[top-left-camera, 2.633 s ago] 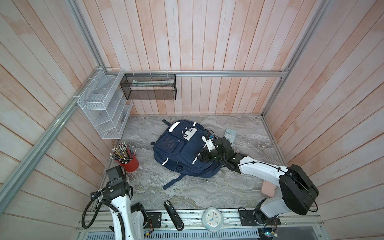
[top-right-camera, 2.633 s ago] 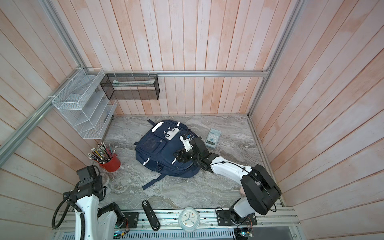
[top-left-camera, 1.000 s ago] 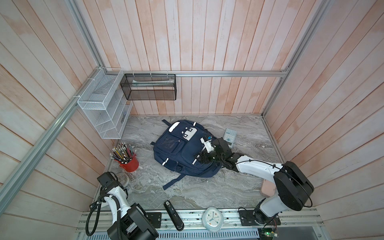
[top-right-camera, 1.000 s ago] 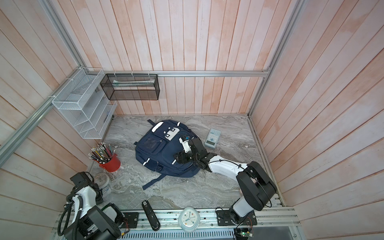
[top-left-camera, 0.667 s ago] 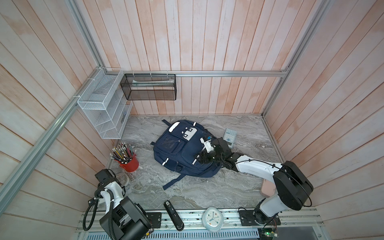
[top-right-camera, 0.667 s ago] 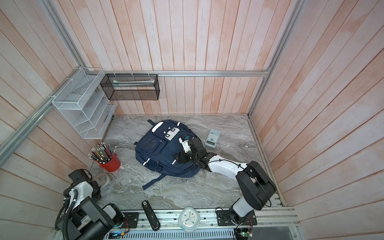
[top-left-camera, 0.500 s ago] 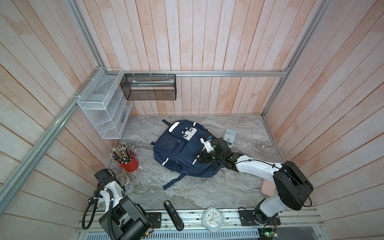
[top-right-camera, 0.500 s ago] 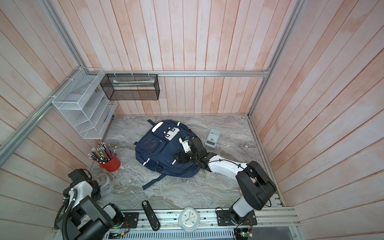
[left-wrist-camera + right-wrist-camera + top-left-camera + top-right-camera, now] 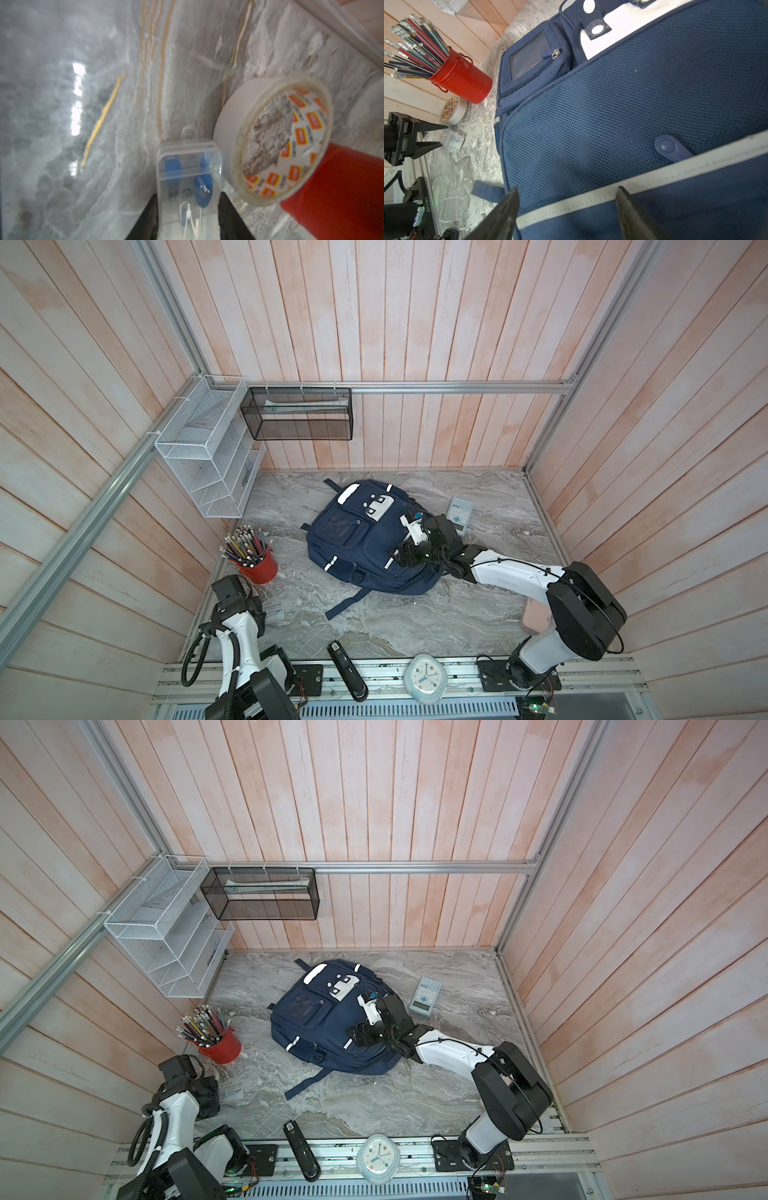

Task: Pack the student bag

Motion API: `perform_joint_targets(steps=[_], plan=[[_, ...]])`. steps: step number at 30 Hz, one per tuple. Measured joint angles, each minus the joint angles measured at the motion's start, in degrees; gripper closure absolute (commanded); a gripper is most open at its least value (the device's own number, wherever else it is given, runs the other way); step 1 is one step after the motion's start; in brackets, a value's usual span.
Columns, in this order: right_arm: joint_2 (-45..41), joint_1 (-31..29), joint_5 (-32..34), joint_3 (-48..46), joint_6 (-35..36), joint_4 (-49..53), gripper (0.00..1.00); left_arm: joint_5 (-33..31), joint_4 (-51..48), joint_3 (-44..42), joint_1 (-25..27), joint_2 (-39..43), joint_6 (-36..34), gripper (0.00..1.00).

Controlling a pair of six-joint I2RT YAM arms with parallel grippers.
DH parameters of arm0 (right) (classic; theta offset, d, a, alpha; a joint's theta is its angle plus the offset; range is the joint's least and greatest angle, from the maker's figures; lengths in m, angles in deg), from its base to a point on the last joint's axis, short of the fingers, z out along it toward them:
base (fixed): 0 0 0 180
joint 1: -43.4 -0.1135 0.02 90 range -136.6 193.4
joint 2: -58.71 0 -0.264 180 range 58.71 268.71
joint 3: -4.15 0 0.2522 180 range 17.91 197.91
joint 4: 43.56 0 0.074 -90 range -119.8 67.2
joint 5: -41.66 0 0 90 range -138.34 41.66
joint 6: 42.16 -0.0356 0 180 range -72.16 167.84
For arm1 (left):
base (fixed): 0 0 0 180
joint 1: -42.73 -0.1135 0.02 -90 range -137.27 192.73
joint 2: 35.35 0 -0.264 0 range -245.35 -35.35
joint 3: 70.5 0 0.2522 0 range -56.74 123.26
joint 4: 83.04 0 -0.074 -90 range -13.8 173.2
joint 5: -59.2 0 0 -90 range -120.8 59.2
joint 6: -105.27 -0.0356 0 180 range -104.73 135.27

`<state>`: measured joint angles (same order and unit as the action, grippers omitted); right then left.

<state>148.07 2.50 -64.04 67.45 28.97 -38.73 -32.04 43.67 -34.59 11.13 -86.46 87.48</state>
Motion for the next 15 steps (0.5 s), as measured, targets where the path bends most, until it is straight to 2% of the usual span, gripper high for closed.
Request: perform_joint_targets(steps=[6, 10, 13, 15], plan=[[0.0, 0.0, 0.0, 0.0, 0.0, 0.0, 0.26, 0.5, -0.7, 0.0, 11.6, 0.3, 6.3, 0.81], [0.0, 0.0, 0.0, 0.0, 0.0, 0.0, 0.27, -0.5, -0.7, 0.2, 24.7, 0.1, 13.5, 0.81], [0.0, 0.0, 0.0, 0.0, 0.0, 0.0, 0.26, -1.2, -0.6, 1.0, 33.9, -1.7, 18.8, 0.75], [0.0, 0.0, 0.0, 0.0, 0.0, 0.0, 0.27, -2.3, -0.6, 1.9, 37.4, -3.3, 21.0, 0.71]])
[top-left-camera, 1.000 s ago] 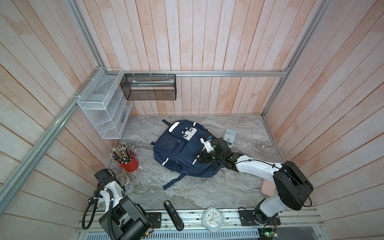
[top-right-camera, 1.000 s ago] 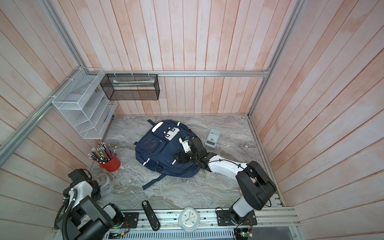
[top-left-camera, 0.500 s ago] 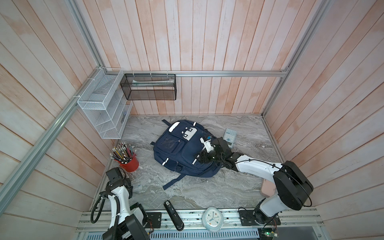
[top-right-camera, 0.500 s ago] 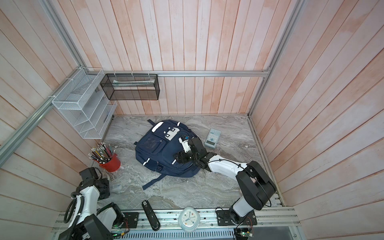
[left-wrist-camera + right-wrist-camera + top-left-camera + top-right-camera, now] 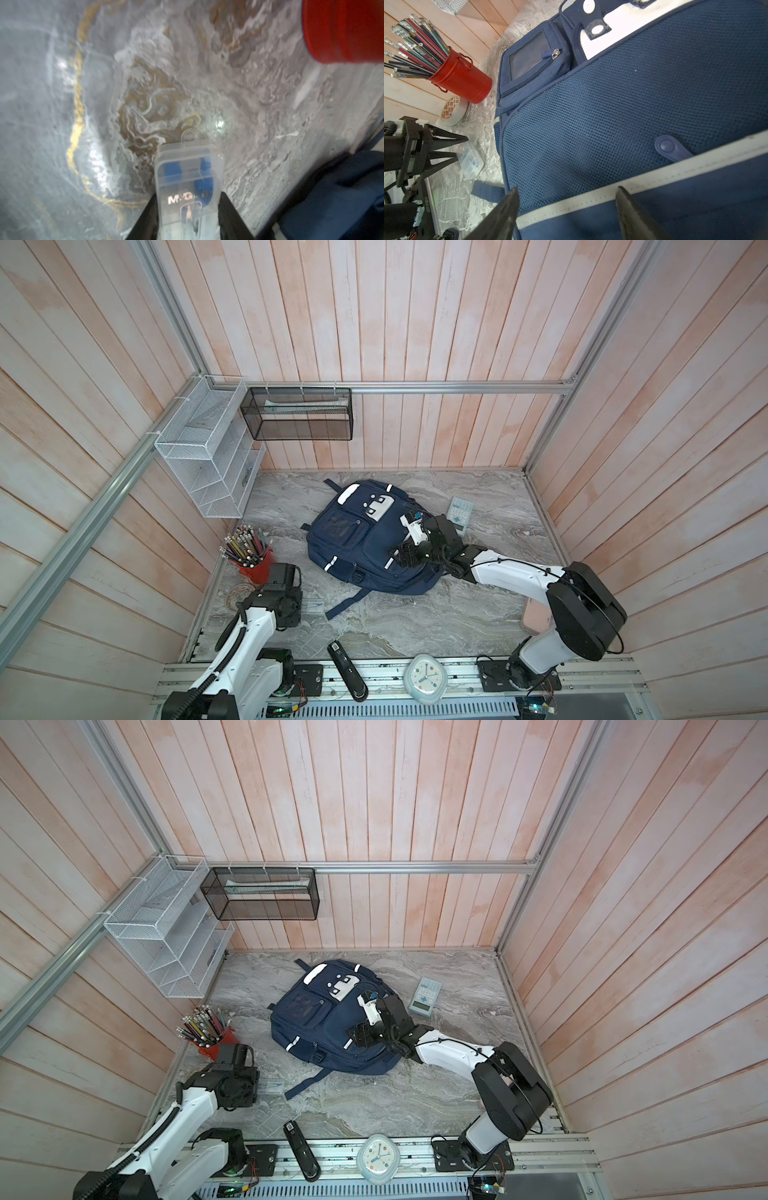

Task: Pack the student bag

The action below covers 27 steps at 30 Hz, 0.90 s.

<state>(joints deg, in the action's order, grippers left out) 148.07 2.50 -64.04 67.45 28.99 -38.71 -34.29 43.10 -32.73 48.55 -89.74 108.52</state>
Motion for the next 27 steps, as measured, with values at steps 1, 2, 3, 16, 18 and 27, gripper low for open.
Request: perform_joint_targets(steps=[1, 2, 3, 16, 18, 27], plan=[[0.0, 0.0, 0.0, 0.0, 0.0, 0.0, 0.27, -0.3, 0.0, 0.5, 1.0, -1.0, 0.8, 0.68], [0.0, 0.0, 0.0, 0.0, 0.0, 0.0, 0.26, -0.6, 0.0, 1.0, 1.6, -2.0, 1.3, 0.63], [0.0, 0.0, 0.0, 0.0, 0.0, 0.0, 0.26, -1.0, 0.0, 1.4, 1.9, -2.8, 1.6, 0.57], [-0.2, -1.1, -0.6, -0.1, 1.9, -1.2, 0.17, -5.1, -0.7, 4.7, 3.3, 4.5, -4.1, 0.00], [-0.7, -2.9, 0.5, -0.4, 3.5, -2.1, 0.17, -5.1, -0.2, 5.0, 3.7, 6.4, -7.1, 0.00], [0.0, -12.2, 3.5, 0.3, 11.4, -6.4, 0.17, -2.4, 8.7, 13.1, 9.2, 8.0, -27.8, 0.00]])
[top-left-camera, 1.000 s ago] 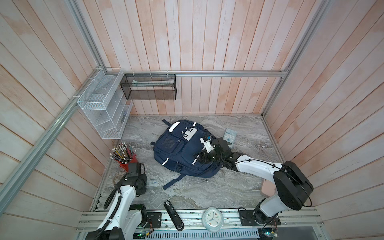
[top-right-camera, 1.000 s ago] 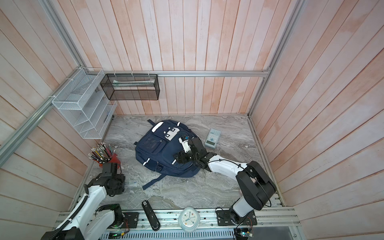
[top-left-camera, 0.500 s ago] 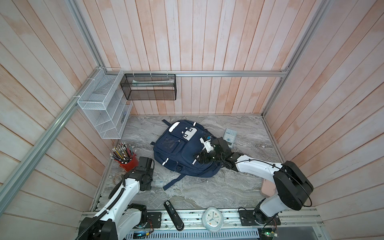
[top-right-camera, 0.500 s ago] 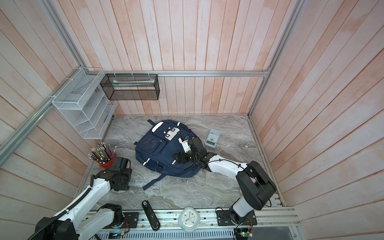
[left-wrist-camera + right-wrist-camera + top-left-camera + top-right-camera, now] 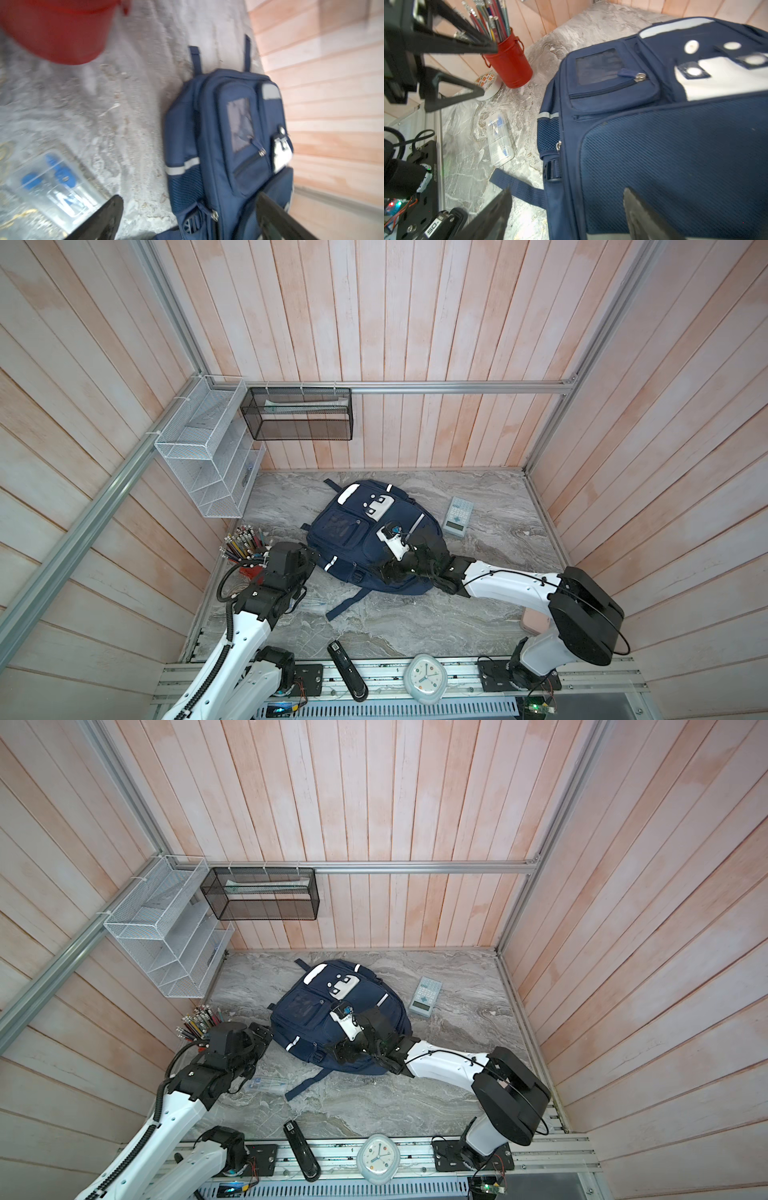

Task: Pack the student bag

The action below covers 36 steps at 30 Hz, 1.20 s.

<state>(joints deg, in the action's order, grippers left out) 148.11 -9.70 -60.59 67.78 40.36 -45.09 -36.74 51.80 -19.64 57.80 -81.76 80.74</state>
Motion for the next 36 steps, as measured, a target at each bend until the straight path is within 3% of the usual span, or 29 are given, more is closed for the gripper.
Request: perform_joint_targets(steps=[8, 14, 15, 16, 24, 31, 36], plan=[[10.7, -8.8, 0.7, 5.5, 6.6, -2.9, 0.19, 4.0, 6.1, 12.0, 0.1, -5.2, -28.7, 0.00], [20.2, -15.8, 2.5, 12.3, 11.4, -3.8, 0.14, 3.2, 6.9, 21.2, -2.8, -11.4, -41.9, 0.00], [21.9, -16.5, 2.6, 13.9, 11.9, -3.6, 0.04, 3.6, 6.5, 22.9, -3.5, -13.1, -43.1, 0.00], [23.7, -17.1, 2.3, 15.7, 12.5, -3.4, 0.02, 4.0, 6.0, 24.9, -4.2, -15.2, -44.4, 0.00], [35.5, -17.5, 1.9, 29.7, 16.0, 1.0, 0.02, 9.5, 5.6, 27.7, -4.6, -20.1, -47.8, 0.00], [41.6, -17.5, 1.4, 37.4, 17.8, 6.2, 0.14, 13.1, 6.5, 27.3, -4.6, -21.6, -48.0, 0.00], [44.9, -17.5, 0.9, 42.6, 18.3, 9.3, 0.31, 14.7, 7.4, 26.8, -4.6, -22.3, -47.9, 0.00]])
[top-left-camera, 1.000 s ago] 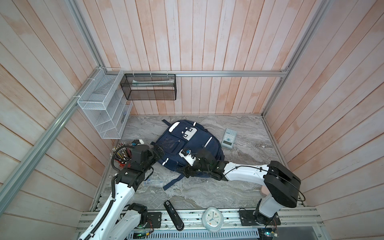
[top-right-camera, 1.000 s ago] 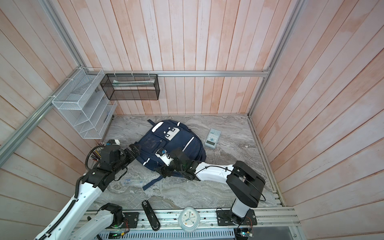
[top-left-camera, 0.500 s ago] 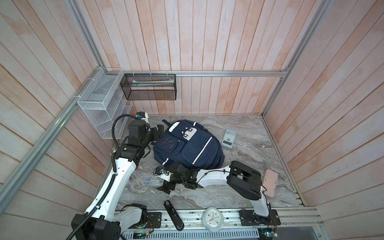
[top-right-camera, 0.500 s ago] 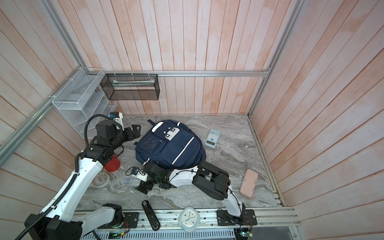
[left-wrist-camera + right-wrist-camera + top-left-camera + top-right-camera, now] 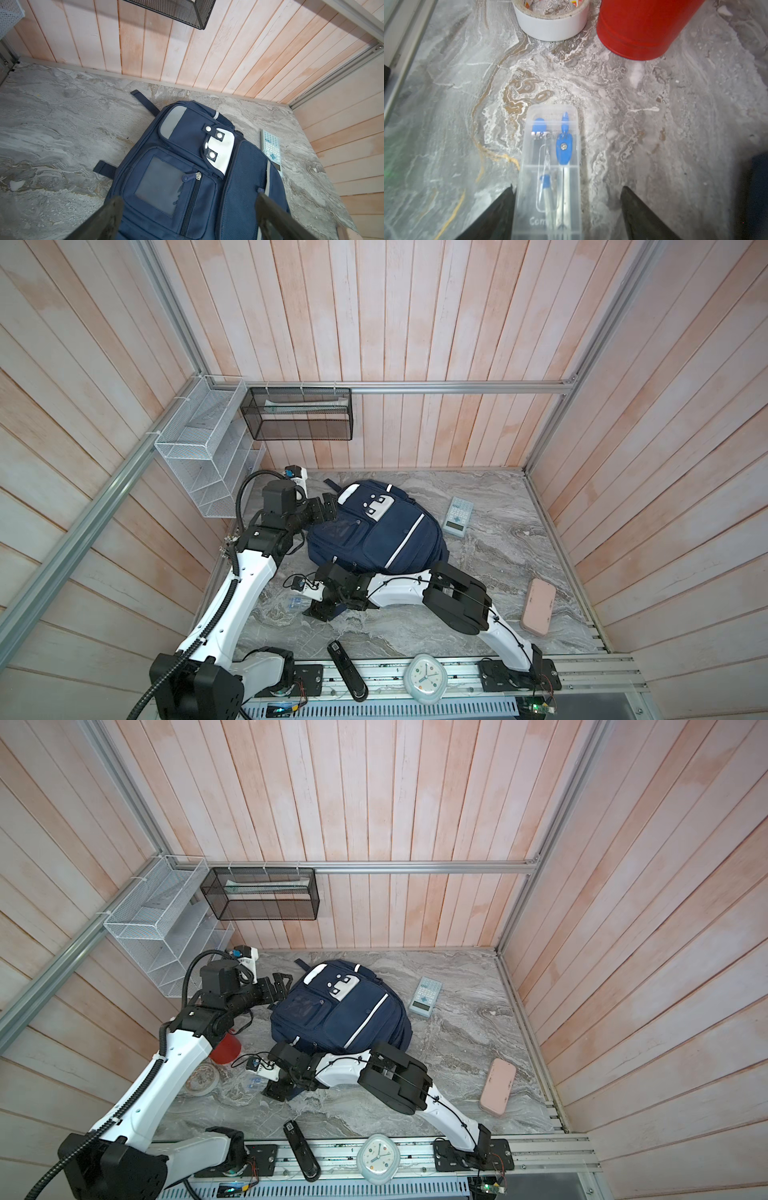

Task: Pack the student bag
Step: 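Grasp the compass box with the right gripper while left reaches the bag top, then lift the compass box with the right gripper while left holds the bag opening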

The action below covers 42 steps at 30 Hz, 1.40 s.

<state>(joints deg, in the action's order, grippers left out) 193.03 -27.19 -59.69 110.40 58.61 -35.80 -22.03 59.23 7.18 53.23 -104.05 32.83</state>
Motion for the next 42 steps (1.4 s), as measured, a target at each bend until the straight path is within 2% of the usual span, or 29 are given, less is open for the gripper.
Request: perform_joint_targets(steps=[5, 11, 15, 24, 29, 34, 39, 42], plan=[[0.7, 0.0, 0.8, 1.5, 0.7, 1.1, 0.52, 1.8, 0.5, -1.0, 0.0, -0.2, 0.2, 0.00], [-2.1, 0.0, 2.3, -2.4, 1.0, 0.4, 0.59, 1.9, 0.4, -0.9, 0.0, -1.0, 0.0, 0.00], [-9.5, 0.0, 4.1, -11.2, 0.0, -0.5, 0.62, 1.9, 0.1, -0.1, 0.0, -1.4, -0.3, 0.00], [-33.0, 1.1, 13.5, -28.8, -5.6, -3.6, 0.63, 4.0, 1.0, 2.6, 0.9, -2.2, -1.1, 0.00], [-44.5, 6.7, 17.5, -40.9, -11.5, -2.3, 0.63, 4.7, 2.4, 4.5, 5.7, -5.6, -1.5, 0.00], [-56.7, 16.0, 19.5, -49.9, -18.2, 1.6, 0.63, 4.2, 8.6, 2.1, 12.7, -8.9, 0.7, 0.02], [-66.1, 26.1, 20.2, -55.1, -24.2, 4.5, 0.62, 0.9, 10.5, 3.2, 22.6, -16.5, 1.1, 0.04], [-69.4, 32.1, 20.6, -56.7, -27.7, 7.3, 0.62, -1.7, 10.2, 5.4, 29.6, -22.3, -0.8, 0.10]])
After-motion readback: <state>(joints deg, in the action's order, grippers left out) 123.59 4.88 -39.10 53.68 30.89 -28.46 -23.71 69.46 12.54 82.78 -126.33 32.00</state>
